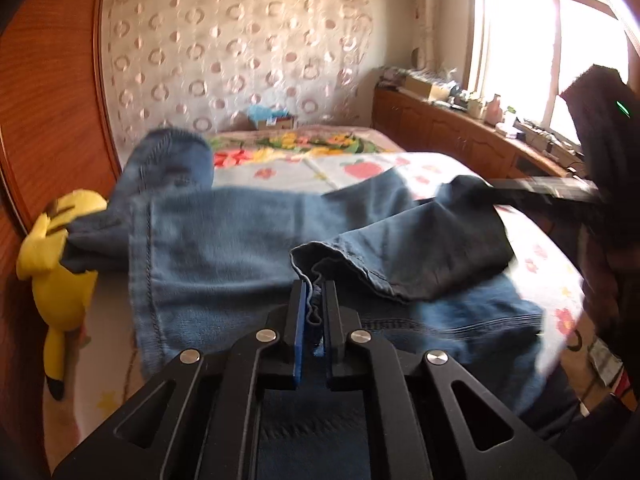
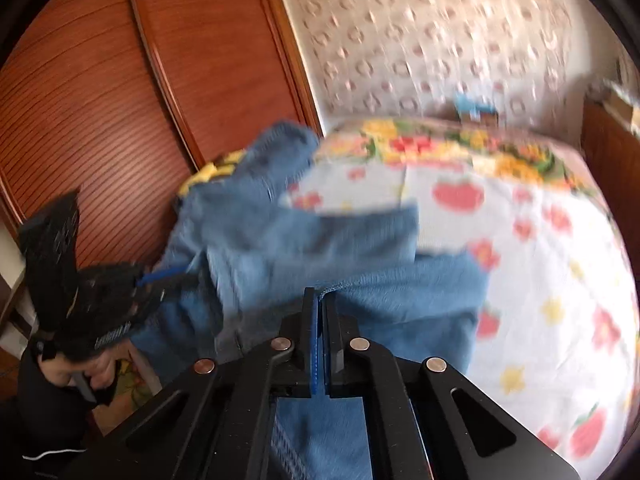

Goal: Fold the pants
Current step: 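Grasp the jeans leg with the left gripper while the right gripper grasps the hem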

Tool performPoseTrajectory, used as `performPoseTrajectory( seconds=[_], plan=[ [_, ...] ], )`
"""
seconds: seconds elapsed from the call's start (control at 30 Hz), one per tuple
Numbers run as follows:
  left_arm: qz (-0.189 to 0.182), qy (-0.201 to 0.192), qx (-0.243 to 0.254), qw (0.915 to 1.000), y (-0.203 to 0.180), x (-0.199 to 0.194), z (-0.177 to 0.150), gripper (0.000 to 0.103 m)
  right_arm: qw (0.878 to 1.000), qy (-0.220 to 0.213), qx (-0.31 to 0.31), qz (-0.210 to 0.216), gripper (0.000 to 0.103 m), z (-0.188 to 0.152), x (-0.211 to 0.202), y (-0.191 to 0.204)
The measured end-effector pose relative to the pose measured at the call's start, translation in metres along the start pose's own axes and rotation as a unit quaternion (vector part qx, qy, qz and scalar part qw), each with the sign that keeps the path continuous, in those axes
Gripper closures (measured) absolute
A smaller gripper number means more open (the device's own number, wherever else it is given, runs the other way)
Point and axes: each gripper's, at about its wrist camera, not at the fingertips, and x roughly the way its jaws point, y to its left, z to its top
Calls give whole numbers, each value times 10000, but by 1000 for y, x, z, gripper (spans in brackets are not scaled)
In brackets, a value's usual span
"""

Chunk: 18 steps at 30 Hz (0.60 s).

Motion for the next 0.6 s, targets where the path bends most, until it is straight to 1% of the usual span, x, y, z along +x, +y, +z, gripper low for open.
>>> performPoseTrajectory(
  seconds=[0.13, 0.23, 0.3, 0.37, 0.4, 0.5, 0.53, 0.6],
  plan=[
    [-190, -348, -46, 9992, -4, -42, 6, 95, 9995, -223, -211, 62, 102, 42, -5, 8],
    [-195, -528, -60, 9984, -3, -69, 7, 95, 9989, -233, -378, 171, 102, 73, 5, 16],
    [-195, -547, -100, 9983, 0, -80, 3, 95, 9984, -189, -431, 313, 102, 91, 20, 26],
    [-135, -556, -180, 9982, 5, -88, -3, 95, 9977, -39, -466, 487, 102, 106, 47, 33],
    [-119, -535, -204, 9983, 8, -90, -6, 95, 9974, 30, -480, 542, 102, 102, 51, 27],
    [34, -391, -389, 9985, 24, -88, -22, 95, 9957, 327, -600, 625, 102, 114, 96, 40],
    [113, -286, -495, 9983, 34, -83, -29, 95, 9953, 418, -592, 637, 102, 113, 105, 35],
    [240, -43, -665, 9975, 48, -71, -41, 95, 9936, 637, -646, 668, 102, 114, 124, 38]
  ],
)
